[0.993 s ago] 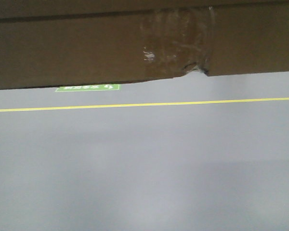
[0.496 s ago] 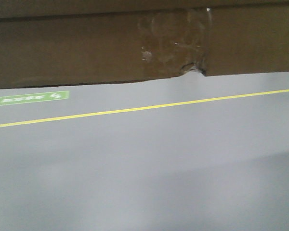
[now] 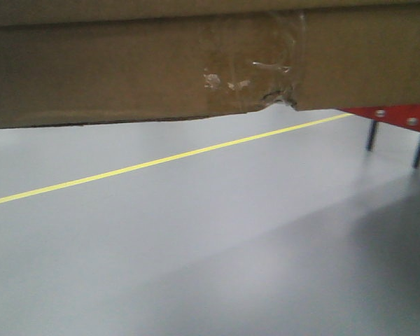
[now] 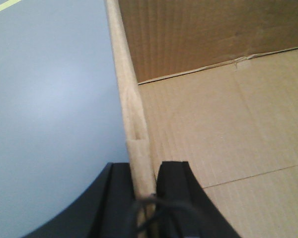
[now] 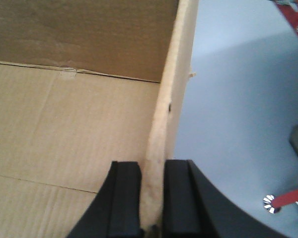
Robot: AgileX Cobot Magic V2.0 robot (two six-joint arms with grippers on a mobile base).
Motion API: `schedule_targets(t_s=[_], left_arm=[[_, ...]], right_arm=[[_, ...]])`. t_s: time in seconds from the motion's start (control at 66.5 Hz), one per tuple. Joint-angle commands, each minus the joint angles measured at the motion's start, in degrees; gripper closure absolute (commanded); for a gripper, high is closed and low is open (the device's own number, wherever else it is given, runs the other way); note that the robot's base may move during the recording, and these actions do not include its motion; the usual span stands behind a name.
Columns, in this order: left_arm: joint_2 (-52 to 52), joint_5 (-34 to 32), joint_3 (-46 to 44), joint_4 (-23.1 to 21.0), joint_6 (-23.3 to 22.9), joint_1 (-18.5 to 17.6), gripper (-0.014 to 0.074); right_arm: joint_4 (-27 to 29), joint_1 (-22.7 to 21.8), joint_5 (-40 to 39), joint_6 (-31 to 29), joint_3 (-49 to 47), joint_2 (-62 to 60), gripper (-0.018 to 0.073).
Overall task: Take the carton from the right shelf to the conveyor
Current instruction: 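Carry the carton with both grippers over the red-framed conveyor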
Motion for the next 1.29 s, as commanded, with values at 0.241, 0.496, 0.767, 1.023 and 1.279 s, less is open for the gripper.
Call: schedule_targets(t_s=[0.241,0.496,0.767,1.023,1.279], left_arm=[[-0.34,-2.57,-0.2,2.67,0.27,-0.76,0.0614],[-0.34,-2.57,-0.2,6.35,0.27,-0.76,0.0614],[-0.34,-2.57,-0.2,6.99,0.27,-0.76,0.0614],[-0.34,-2.57,-0.2,9.7,0.27,-0.76,0.0614],[-0.34,-2.57,-0.2,13.25,0.27,-0.76,0.0614]], right_arm=[[1.48,0.38,-3.81,-0.45,-0.23,-0.67,0.0626],[1.6,0.38,-3.8,-0.45,-0.23,-0.67,0.0626],[1.6,0.38,-3.8,-0.45,-0.23,-0.67,0.0626],[1.6,0.38,-3.8,-0.45,-0.23,-0.67,0.0626],[1.6,0.38,-3.8,-0.45,-0.23,-0.67,0.0626]])
